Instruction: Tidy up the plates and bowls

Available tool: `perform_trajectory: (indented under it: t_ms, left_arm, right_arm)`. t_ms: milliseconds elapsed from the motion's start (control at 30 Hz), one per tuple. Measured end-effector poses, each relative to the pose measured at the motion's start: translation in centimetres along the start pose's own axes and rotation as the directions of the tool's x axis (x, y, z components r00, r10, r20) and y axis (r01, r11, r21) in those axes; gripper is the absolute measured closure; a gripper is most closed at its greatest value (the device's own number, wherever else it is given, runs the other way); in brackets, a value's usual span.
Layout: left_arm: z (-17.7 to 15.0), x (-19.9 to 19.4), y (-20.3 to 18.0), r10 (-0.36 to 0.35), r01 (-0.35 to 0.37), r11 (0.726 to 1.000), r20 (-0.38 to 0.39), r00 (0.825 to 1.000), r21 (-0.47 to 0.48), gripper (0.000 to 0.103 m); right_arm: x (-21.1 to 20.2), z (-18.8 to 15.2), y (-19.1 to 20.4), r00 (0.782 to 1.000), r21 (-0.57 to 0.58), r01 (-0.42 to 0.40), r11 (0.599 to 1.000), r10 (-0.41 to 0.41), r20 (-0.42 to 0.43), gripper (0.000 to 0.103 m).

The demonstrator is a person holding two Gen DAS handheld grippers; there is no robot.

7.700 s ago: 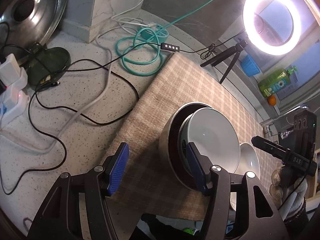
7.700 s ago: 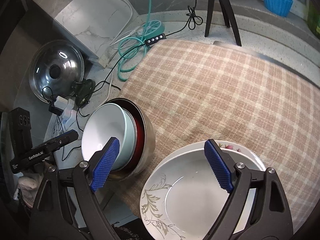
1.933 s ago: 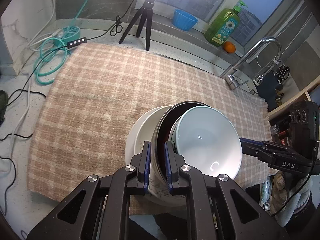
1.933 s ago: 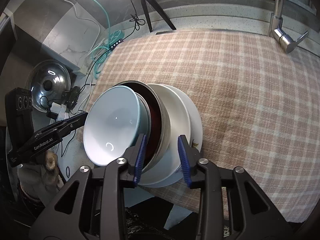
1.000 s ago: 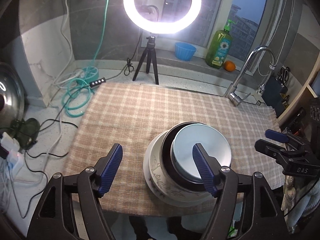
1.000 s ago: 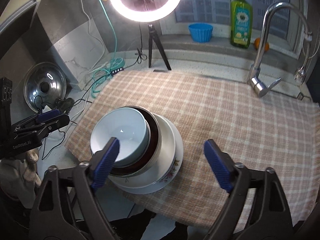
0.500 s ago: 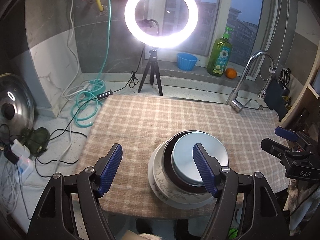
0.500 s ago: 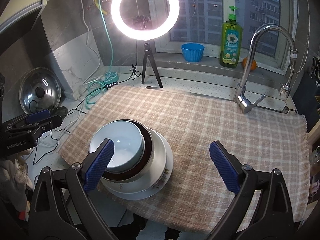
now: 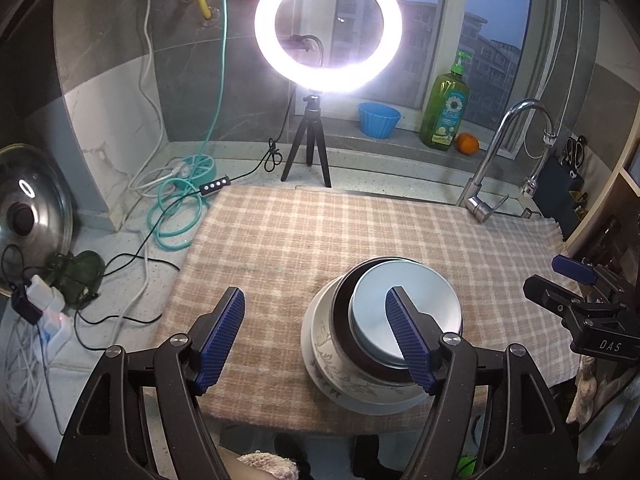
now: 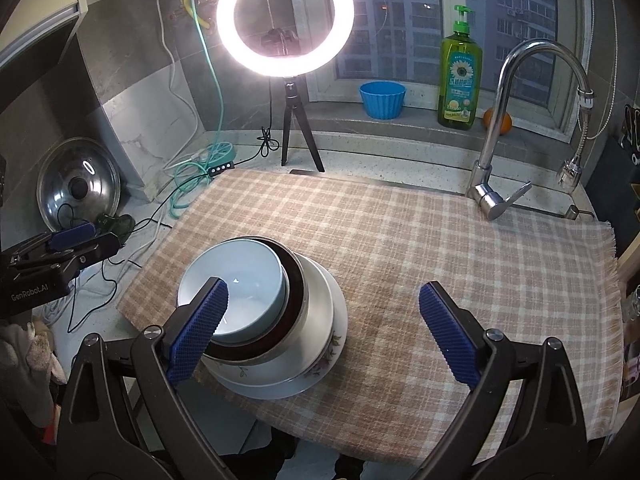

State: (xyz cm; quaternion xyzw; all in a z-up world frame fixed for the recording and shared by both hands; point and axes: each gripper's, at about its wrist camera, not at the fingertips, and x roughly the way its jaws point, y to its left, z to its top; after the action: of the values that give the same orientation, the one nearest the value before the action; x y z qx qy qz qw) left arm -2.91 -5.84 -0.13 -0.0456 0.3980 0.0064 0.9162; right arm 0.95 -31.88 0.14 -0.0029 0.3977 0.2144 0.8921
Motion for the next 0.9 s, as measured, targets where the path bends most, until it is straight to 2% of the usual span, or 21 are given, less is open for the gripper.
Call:
perform_trajectory:
  t_ms: [900]
  left_arm:
    - [0.05,-0.01,-0.12,0.008,-0.007,1.000,-0.005,1.000,0.011,0.030]
  right_arm:
    - [0.12,-0.57,-0.03,1.000,0.021,0.013,1.000,-0.013,-0.003,0.005]
